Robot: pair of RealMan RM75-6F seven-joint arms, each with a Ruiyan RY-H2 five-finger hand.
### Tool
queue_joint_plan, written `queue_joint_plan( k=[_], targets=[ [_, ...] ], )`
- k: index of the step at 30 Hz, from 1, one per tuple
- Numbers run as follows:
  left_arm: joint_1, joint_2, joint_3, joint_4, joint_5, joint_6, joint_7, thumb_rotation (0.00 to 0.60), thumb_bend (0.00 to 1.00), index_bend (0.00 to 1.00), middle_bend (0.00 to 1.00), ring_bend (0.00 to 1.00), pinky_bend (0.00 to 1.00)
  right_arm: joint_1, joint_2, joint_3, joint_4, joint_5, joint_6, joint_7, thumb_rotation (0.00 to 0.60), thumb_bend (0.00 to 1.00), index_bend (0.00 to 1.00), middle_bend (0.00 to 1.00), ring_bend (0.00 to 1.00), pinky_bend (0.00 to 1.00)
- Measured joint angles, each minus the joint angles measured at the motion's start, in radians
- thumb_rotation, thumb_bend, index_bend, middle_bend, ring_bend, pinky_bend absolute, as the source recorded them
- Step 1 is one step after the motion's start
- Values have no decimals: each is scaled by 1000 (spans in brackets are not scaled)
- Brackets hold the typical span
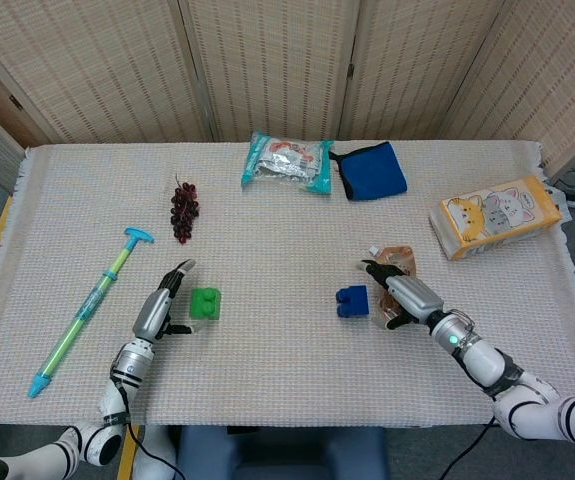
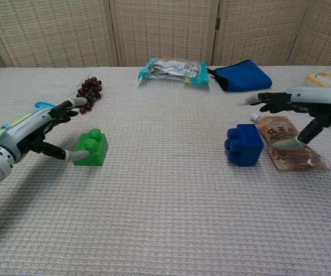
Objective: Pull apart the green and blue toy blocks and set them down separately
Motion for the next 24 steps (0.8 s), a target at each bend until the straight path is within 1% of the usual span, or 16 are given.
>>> queue_joint_plan(
  k=[6,9,12,15,18,22,24],
  targets=[
    [2,26,-11,-49,-6,15,32,600,205,0,0,0,0,-8,49,6,-50,3,-2,1,600,344,0,0,0,0],
    [1,49,-11,-74,7,30,62,600,226,0,0,0,0,-21,67,6,-59,-13,29,-12,600,342,0,0,0,0],
    [0,95,6,-109,31,35,124,600,233,0,0,0,0,-42,71,5,-57,-26,84,-80,600,340,0,0,0,0],
    [6,163,33,-152,58,42,212,600,234,0,0,0,0,-79,67,4,-57,-30,161,-205,600,341,0,0,0,0],
    [21,252,64,-213,75,48,321,600,234,0,0,0,0,-132,56,3,-62,-23,258,-377,600,341,0,0,0,0],
    [61,380,101,-327,83,73,490,600,234,0,0,0,0,-236,35,1,-86,9,426,-645,600,340,0,0,0,0],
    [102,437,116,-385,81,117,586,600,234,0,0,0,0,-287,25,1,-100,27,507,-753,600,340,0,0,0,0]
  ],
)
